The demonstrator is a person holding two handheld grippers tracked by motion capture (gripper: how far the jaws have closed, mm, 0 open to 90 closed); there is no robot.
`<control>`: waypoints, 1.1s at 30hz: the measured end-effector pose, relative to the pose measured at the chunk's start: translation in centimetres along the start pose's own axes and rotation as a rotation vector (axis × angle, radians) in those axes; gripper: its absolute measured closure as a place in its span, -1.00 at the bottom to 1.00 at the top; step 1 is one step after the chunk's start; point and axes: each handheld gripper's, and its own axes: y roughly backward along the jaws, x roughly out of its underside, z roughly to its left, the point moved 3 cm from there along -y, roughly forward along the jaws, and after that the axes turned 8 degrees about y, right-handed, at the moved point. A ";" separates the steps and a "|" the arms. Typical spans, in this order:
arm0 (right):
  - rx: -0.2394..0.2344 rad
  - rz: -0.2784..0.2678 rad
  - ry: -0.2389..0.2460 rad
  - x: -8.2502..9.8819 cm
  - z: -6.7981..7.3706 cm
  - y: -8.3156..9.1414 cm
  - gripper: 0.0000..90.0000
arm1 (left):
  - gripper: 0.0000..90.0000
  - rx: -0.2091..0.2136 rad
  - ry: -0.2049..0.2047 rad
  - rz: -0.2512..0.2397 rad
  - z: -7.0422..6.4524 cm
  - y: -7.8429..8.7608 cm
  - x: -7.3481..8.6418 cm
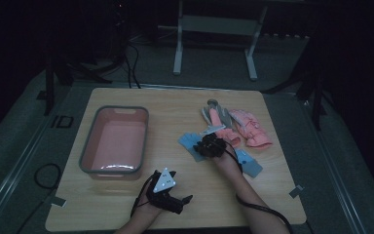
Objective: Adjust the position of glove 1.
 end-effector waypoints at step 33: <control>0.166 -0.061 -0.270 2.0 6.2 9.5 0.92 | -1.00 -0.007 -0.002 -0.001 0.0 -0.1 0.0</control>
